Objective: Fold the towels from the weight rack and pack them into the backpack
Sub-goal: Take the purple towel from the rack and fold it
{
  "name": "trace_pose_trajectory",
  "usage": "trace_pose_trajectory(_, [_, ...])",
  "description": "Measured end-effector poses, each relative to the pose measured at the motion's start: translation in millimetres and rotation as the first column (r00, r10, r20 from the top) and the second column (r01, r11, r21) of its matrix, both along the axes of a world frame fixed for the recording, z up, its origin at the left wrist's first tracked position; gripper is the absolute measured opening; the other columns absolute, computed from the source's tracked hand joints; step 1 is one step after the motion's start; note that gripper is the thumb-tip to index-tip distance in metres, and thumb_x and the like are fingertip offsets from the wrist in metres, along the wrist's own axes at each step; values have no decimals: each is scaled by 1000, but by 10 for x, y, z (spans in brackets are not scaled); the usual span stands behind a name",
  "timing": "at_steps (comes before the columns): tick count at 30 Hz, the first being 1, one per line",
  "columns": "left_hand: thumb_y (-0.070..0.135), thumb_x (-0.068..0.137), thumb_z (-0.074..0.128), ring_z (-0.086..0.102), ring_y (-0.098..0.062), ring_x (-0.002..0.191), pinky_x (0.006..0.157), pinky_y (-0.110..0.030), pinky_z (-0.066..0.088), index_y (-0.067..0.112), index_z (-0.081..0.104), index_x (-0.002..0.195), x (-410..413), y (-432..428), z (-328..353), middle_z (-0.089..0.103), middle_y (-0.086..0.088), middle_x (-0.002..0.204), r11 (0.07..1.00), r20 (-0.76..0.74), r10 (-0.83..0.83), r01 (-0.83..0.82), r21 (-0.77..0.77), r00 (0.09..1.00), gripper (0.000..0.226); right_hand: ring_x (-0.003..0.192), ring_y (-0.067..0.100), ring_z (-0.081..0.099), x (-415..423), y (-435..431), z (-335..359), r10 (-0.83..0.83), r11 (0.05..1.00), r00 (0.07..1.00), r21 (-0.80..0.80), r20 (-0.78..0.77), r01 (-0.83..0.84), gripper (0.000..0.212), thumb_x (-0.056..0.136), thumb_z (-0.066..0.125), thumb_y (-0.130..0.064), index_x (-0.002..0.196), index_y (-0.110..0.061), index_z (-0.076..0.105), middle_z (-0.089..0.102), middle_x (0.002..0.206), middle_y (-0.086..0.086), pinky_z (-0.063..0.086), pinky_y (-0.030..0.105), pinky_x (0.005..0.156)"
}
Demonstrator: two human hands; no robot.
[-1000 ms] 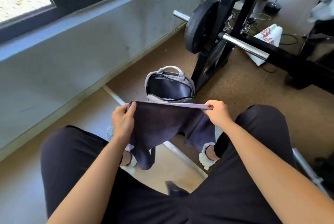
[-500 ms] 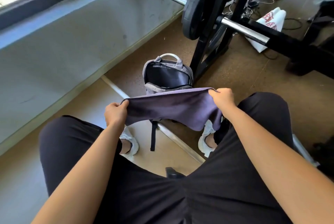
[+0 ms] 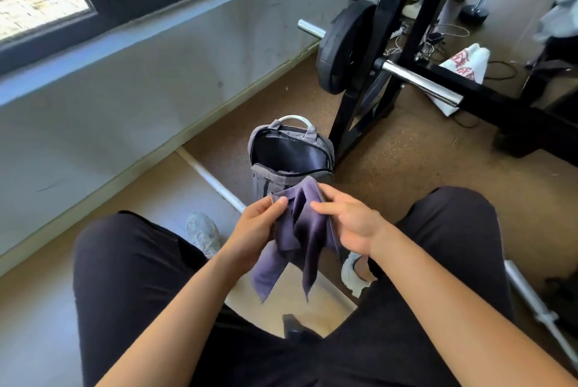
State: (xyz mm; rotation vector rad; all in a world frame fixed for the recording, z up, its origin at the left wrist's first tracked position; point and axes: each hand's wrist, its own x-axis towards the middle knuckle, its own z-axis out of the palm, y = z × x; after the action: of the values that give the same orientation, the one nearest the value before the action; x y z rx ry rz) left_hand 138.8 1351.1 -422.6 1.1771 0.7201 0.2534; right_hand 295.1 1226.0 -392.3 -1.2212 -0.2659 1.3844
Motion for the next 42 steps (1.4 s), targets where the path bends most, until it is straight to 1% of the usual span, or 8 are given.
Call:
trace_pose_trajectory(4, [31, 99, 66, 55, -16, 77, 67, -23, 47, 10, 62, 86, 45, -184, 42, 60, -5, 78, 993, 7, -57, 56, 106, 998, 25, 130, 25, 58, -202, 5, 34, 64, 995, 998, 69, 17, -65, 52, 100, 44, 7, 147, -15, 47, 62, 139, 10, 43, 40, 112])
trace_pose_trajectory(8, [45, 80, 81, 66, -23, 94, 86, -39, 53, 19, 68, 94, 19, -50, 14, 69, -12, 95, 994, 40, -68, 64, 88, 997, 32, 125, 27, 62, -132, -21, 34, 74, 996, 994, 34, 84, -77, 58, 97, 44, 13, 148, -14, 44, 64, 135, 13, 50, 40, 106])
trace_pose_trajectory(14, [18, 83, 80, 66, -25, 85, 75, -34, 53, 13, 65, 90, 47, -26, -94, 69, -11, 87, 998, -8, 39, -38, 59, 999, 17, 118, 30, 65, -239, 20, -40, 55, 998, 970, -28, 237, -50, 59, 90, 58, 15, 142, -13, 52, 65, 128, 17, 54, 40, 100])
trace_pose_trajectory(21, [15, 87, 80, 57, -15, 62, 59, -28, 46, 16, 60, 74, 65, 69, -131, 61, 1, 65, 973, -51, 232, -232, -6, 971, 24, 85, 23, 67, -274, 16, -160, 18, 977, 863, -192, 506, 92, 7, 90, 72, -8, 96, -7, 70, 73, 87, 10, 55, 36, 78])
trace_pose_trajectory(27, [29, 93, 75, 42, -12, 50, 51, -26, 38, 25, 53, 55, 61, 65, -101, 48, 2, 54, 977, -87, 209, -212, -36, 974, 45, 82, 21, 67, -179, 41, -26, -244, 955, 920, -91, 305, 283, 9, 97, 60, -5, 99, -8, 69, 70, 88, 10, 57, 30, 71])
trace_pose_trajectory(31, [19, 97, 69, 46, -10, 51, 50, -19, 45, 14, 58, 69, 71, -10, -42, 48, -1, 58, 991, -39, 94, -98, -96, 995, 30, 85, 21, 70, -202, 24, -18, -175, 981, 947, -34, 268, 191, 16, 97, 60, -3, 112, -3, 68, 73, 93, 11, 59, 30, 76])
trace_pose_trajectory(34, [14, 97, 69, 53, -7, 51, 51, -17, 48, 11, 63, 73, 70, -50, -32, 56, 0, 59, 990, -48, 87, -92, -107, 995, 24, 91, 24, 73, -251, 20, -65, -103, 994, 908, 4, 407, 111, 23, 94, 67, -4, 116, -5, 69, 75, 102, 17, 60, 33, 84])
trace_pose_trajectory(42, [15, 97, 69, 54, -12, 55, 57, -19, 52, 16, 67, 70, 11, -39, -42, 57, -6, 68, 976, -95, 93, -109, -187, 991, 27, 86, 18, 73, -296, 14, -137, -59, 998, 756, 44, 652, 40, 19, 88, 71, 1, 104, -10, 71, 75, 90, 6, 60, 28, 77])
